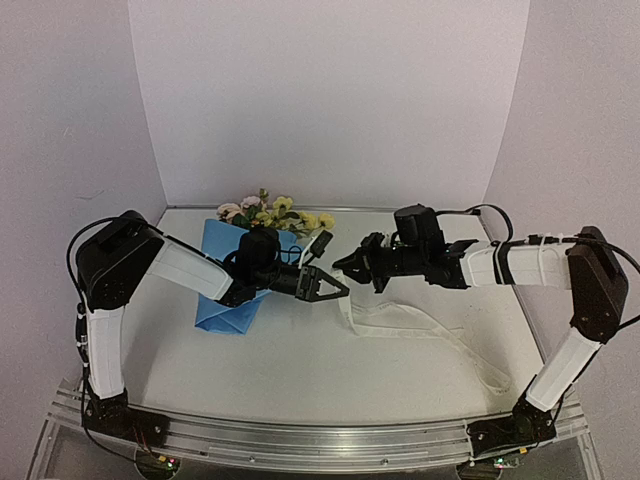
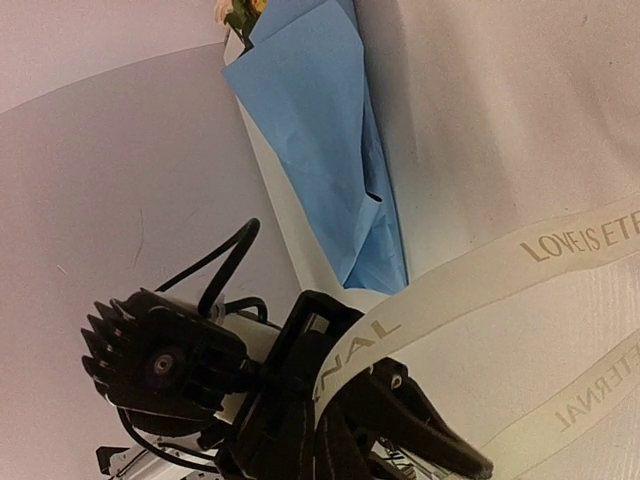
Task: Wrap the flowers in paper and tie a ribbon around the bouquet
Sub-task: Pass from the right arm to the left, then straighten the ribbon at the center of the board.
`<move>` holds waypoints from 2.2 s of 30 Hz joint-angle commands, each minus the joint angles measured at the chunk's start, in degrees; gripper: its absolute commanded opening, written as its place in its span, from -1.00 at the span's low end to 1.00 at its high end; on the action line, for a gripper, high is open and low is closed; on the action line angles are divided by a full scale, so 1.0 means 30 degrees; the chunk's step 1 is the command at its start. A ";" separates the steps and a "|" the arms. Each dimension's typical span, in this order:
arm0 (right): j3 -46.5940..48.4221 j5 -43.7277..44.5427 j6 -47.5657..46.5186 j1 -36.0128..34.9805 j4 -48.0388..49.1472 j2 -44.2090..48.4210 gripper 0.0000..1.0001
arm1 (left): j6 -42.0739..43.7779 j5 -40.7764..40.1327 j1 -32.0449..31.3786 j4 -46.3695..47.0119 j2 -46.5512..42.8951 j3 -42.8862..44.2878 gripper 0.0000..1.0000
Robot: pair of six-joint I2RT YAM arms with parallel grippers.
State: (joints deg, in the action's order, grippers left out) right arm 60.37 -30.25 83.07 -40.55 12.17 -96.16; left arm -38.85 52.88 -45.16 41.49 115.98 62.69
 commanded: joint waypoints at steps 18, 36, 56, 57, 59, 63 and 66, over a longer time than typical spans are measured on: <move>-0.6618 0.6831 -0.3553 0.3732 -0.3235 0.5533 0.03 | 0.1454 -0.5280 0.0532 -1.0031 -0.5763 -0.3881 -0.99; -1.3173 1.3813 0.5968 0.4161 -1.4846 1.4219 0.63 | 0.4648 -0.9288 0.1705 -2.1050 -0.8846 -0.0541 -0.99; -1.1140 1.2885 0.5805 0.5918 -1.6904 0.9770 -0.09 | 0.5850 -1.1075 0.4032 -2.4133 -1.2514 -0.0012 -0.99; -1.0982 1.2902 0.5638 0.5985 -1.6829 0.9310 -0.16 | 0.5813 -1.1233 0.4069 -2.4074 -1.2695 -0.0138 -0.99; -1.0601 1.3096 0.5289 0.6124 -1.6731 0.8574 -0.23 | 0.5802 -1.1459 0.4148 -2.3963 -1.3058 -0.0502 -1.00; -1.0332 1.3456 0.4878 0.6298 -1.6655 0.7886 -0.21 | 0.5615 -1.2327 0.4363 -2.3836 -1.3940 -0.1097 -1.00; -1.0155 1.3539 0.4781 0.6310 -1.6698 0.7921 0.06 | 0.5489 -1.2762 0.4437 -2.3733 -1.4543 -0.1385 -0.99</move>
State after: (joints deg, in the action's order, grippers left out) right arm 29.39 8.22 99.01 -22.10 -36.07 -71.49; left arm -22.48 17.79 -32.41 -30.48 75.84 59.66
